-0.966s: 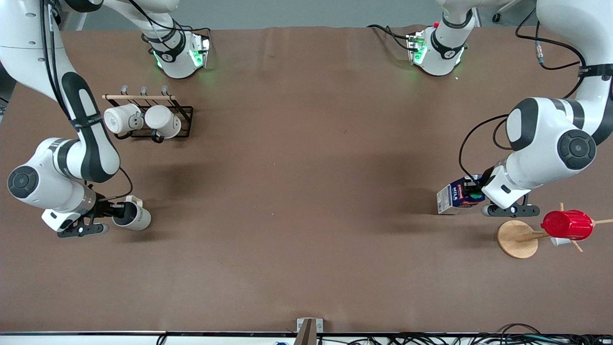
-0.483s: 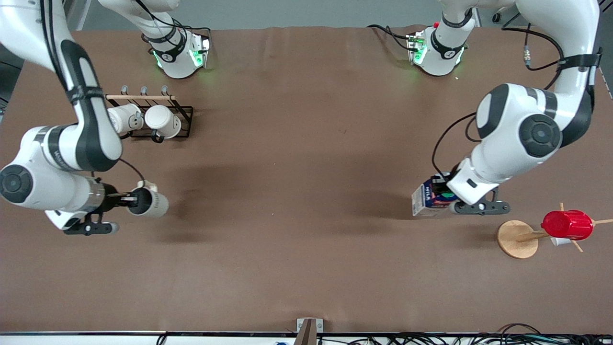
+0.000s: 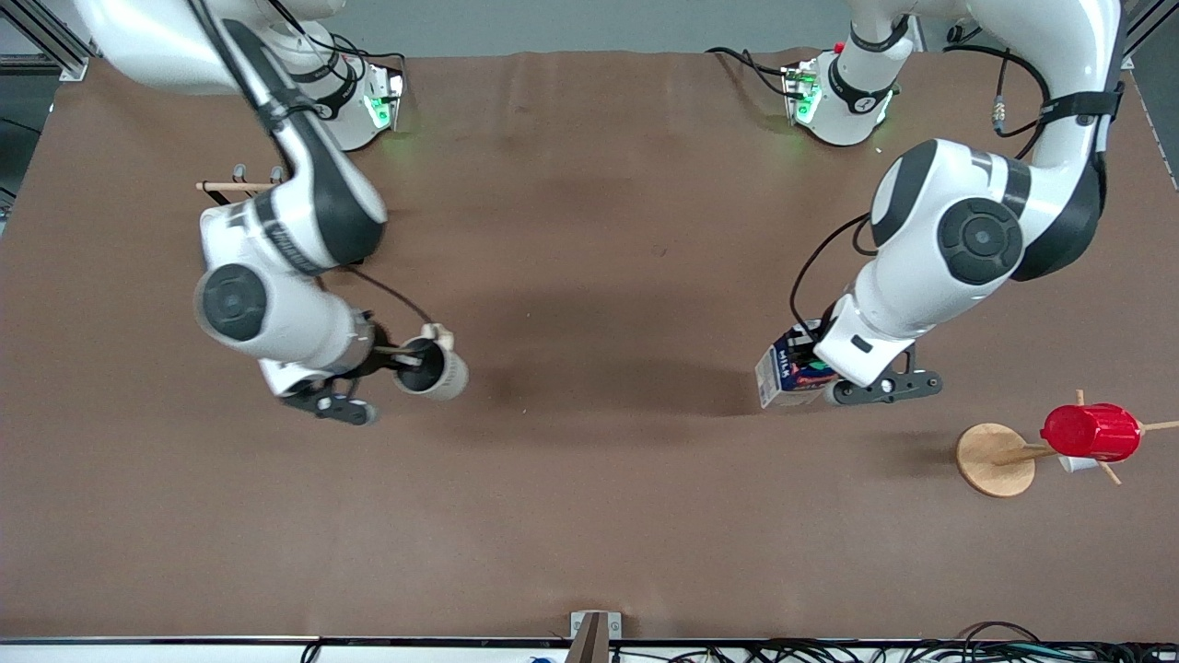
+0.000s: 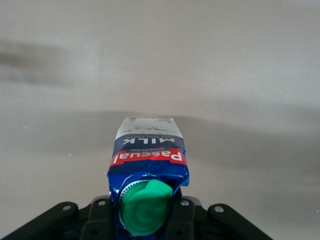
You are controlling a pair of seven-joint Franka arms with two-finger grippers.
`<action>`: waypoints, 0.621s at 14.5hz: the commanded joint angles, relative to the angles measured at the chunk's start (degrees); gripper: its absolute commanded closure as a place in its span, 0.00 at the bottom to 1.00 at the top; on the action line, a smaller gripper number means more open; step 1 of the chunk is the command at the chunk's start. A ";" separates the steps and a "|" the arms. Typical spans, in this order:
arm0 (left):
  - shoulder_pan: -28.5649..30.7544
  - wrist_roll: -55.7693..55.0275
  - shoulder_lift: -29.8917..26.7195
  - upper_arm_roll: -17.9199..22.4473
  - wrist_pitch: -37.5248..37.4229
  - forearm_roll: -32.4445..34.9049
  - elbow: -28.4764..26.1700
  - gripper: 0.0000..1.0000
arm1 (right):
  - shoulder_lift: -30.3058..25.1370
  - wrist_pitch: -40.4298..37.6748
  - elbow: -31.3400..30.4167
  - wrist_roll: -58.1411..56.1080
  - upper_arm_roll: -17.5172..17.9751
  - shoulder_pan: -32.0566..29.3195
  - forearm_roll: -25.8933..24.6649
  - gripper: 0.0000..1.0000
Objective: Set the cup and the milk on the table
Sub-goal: 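Carry the mug and carton toward each other at the table middle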
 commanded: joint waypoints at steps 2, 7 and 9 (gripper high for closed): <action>-3.63 -7.69 4.22 0.18 -1.46 0.34 4.60 0.64 | 7.51 4.96 6.44 12.02 -0.13 9.58 -2.02 0.99; -8.83 -18.52 9.67 0.18 -1.29 0.60 9.26 0.64 | 16.39 8.21 14.80 22.93 -0.22 17.42 -8.34 0.98; -9.10 -18.44 10.03 0.18 -1.11 0.78 9.18 0.64 | 18.76 12.78 14.89 26.71 -0.22 19.79 -11.07 0.98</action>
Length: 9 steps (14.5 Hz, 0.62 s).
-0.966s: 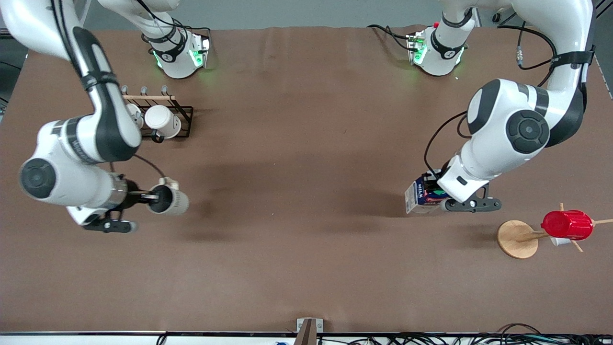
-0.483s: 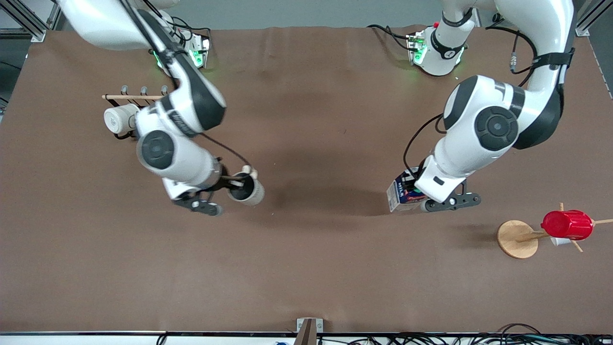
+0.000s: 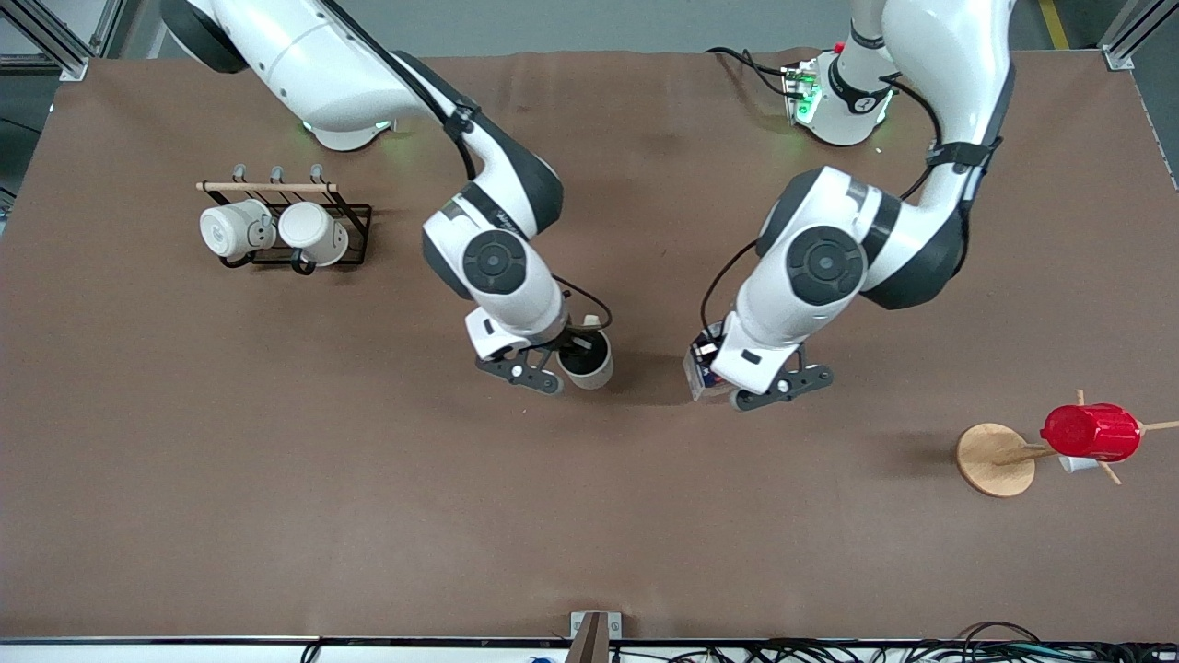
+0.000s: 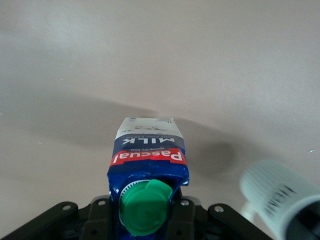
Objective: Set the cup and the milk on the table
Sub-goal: 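Carry the mug and carton toward each other at the table middle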
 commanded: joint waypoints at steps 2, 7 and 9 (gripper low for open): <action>-0.92 -0.66 1.70 0.22 -1.13 0.87 2.34 0.64 | 3.73 2.16 2.52 4.40 -0.13 2.19 -4.91 0.98; -1.98 -0.23 2.58 0.22 -1.05 0.87 2.26 0.64 | 4.34 2.60 1.11 4.74 -0.13 2.63 -8.17 0.95; -2.68 -0.14 3.29 0.22 -0.78 0.78 2.26 0.64 | 4.96 2.69 1.11 4.92 -0.13 3.24 -8.96 0.92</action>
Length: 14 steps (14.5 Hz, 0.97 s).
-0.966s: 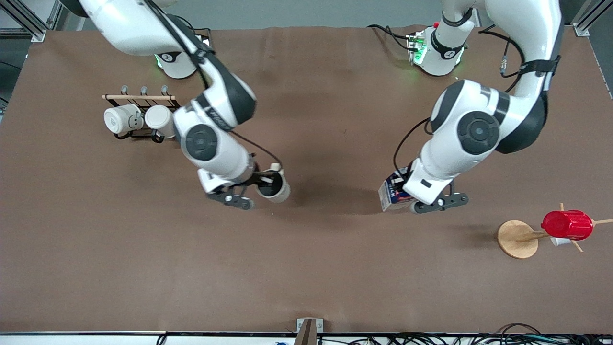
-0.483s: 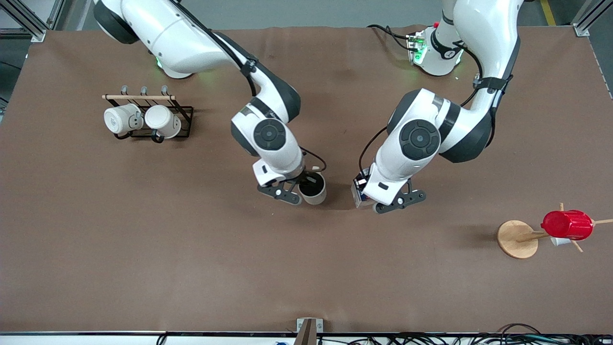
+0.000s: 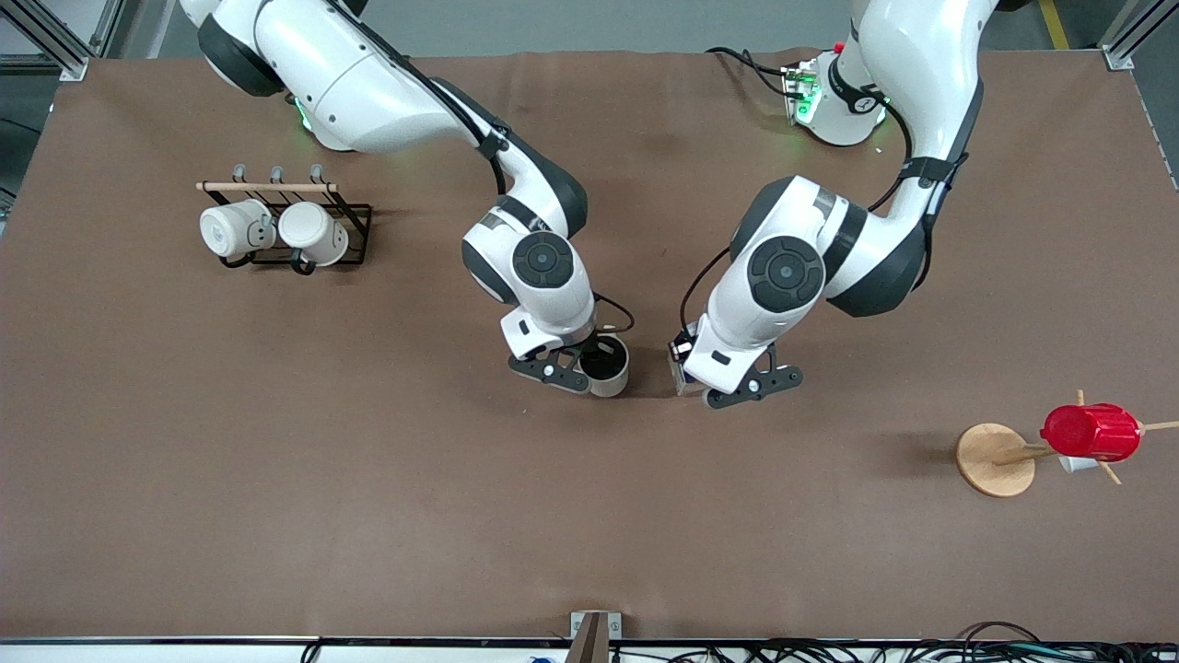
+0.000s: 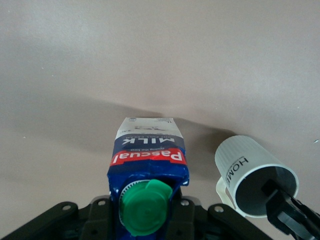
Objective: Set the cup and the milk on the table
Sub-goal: 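Carry the mug and carton toward each other at the table middle, then set the mug down with the right gripper and withdraw it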
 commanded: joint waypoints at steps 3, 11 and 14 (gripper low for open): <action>-0.88 0.06 1.74 -0.38 1.25 0.34 1.62 0.64 | 0.78 -0.04 0.13 1.72 0.09 0.74 -1.95 0.66; -1.23 -0.03 3.76 -2.14 6.44 0.25 1.62 0.64 | -11.40 -16.27 0.04 -1.42 0.18 -7.85 -1.77 0.00; -2.02 -0.03 4.20 -2.15 7.75 0.25 1.54 0.64 | -20.46 -24.27 -0.84 -13.26 0.27 -16.72 -1.77 0.00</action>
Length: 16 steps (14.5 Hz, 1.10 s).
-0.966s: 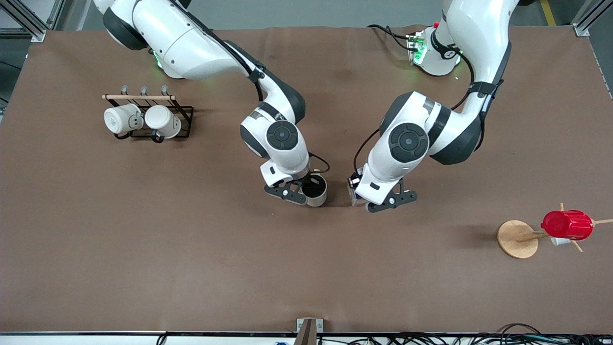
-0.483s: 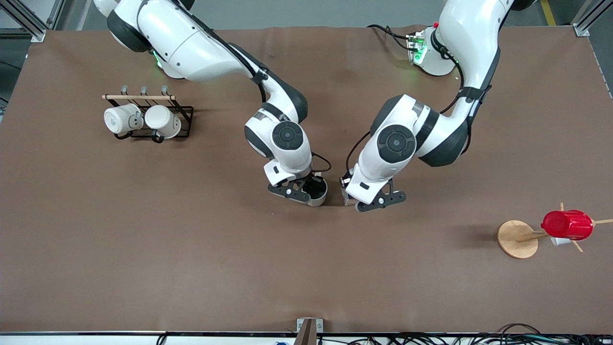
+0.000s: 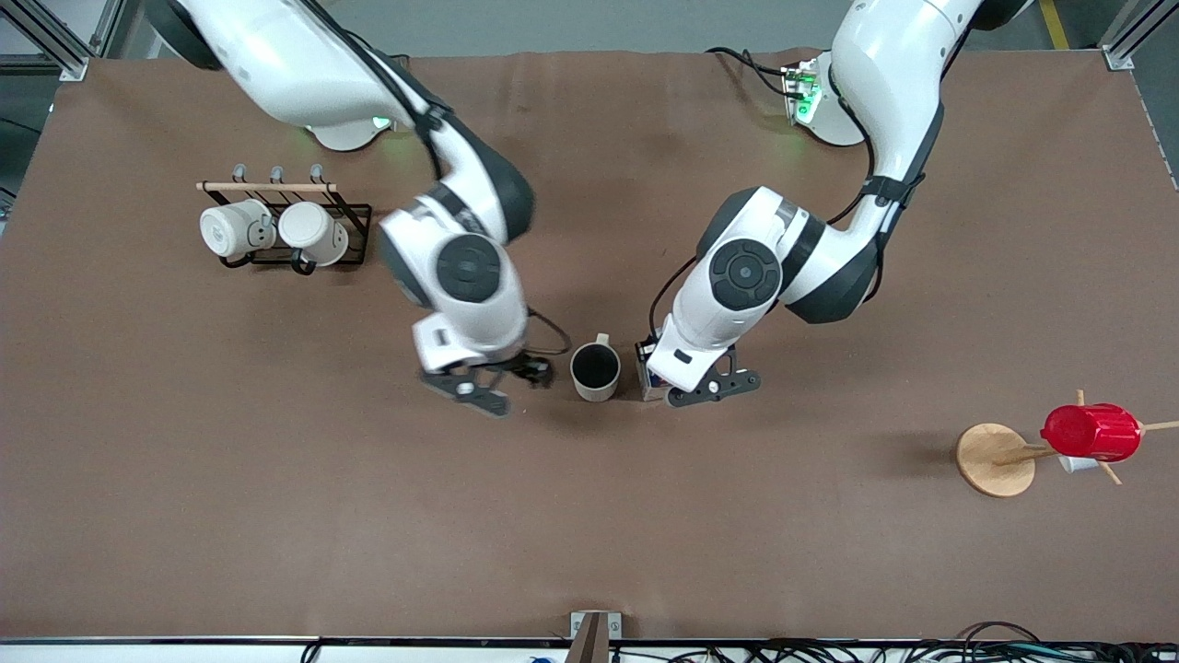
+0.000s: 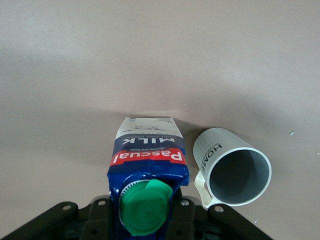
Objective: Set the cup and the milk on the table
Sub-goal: 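Set the mug down with the right gripper and withdraw it, then set the milk carton beside the mug and open the left gripper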
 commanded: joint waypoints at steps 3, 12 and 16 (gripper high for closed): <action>-1.22 -0.07 1.51 -0.06 1.59 0.25 1.38 0.64 | -13.55 -8.02 -4.07 -17.92 0.73 -14.30 -0.17 0.00; -2.19 -0.69 2.04 0.03 3.71 0.25 1.38 0.16 | -24.54 -19.01 -4.24 -50.45 -20.16 -17.76 14.15 0.00; -1.15 0.45 -2.76 0.73 2.83 2.35 1.47 0.00 | -27.80 -19.46 -8.28 -59.00 -22.83 -20.56 14.33 0.00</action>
